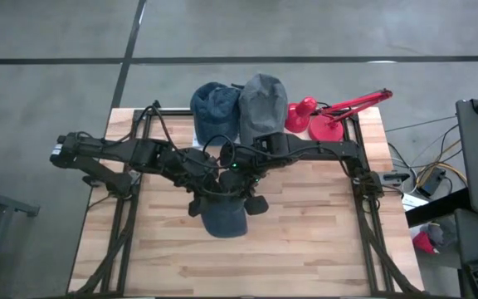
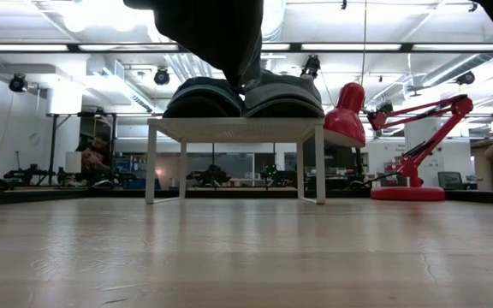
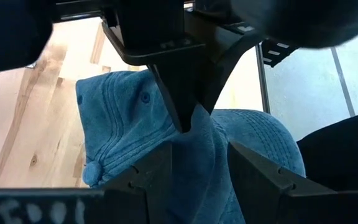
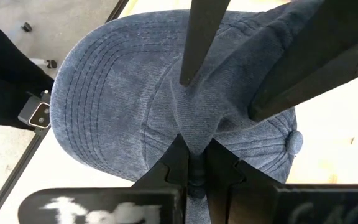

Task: Pick & Place hat
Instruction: Stack the blue cap on the blue cap on the shelf

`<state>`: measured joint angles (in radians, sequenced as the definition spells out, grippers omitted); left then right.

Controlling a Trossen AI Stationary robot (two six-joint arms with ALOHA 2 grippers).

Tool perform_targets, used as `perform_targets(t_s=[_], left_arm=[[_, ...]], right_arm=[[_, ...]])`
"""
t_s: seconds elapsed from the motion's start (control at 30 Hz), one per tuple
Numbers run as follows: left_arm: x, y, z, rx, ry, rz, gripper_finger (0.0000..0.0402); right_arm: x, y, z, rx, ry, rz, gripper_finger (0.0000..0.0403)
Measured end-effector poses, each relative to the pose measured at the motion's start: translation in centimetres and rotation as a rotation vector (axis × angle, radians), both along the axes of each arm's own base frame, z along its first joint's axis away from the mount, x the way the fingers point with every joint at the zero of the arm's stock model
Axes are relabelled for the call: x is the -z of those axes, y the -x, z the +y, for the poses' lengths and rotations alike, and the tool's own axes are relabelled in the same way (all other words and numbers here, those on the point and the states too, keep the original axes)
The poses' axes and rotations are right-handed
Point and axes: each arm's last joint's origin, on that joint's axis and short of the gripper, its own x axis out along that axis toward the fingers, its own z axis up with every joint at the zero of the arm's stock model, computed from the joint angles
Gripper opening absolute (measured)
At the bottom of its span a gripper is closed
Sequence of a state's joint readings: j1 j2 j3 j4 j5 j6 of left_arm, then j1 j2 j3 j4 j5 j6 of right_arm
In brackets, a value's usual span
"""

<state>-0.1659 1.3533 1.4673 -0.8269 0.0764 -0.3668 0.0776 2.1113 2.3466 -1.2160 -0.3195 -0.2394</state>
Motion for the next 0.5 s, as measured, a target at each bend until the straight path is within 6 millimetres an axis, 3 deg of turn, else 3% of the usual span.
perform_targets(t_s=[0.33,0.5], left_arm=[[-0.05,-0.04,0.00,0.001,0.003,-0.006,0.0166],[-0.04,-0.03,0.00,-0.002,0.006,-0.004,0.0193]], right_arm=[[0.06,0.00,0.03,0.000,0.000,0.002,0.0018],[0.12,-0.03,0.02,0.002,0.004,0.003,0.0018]])
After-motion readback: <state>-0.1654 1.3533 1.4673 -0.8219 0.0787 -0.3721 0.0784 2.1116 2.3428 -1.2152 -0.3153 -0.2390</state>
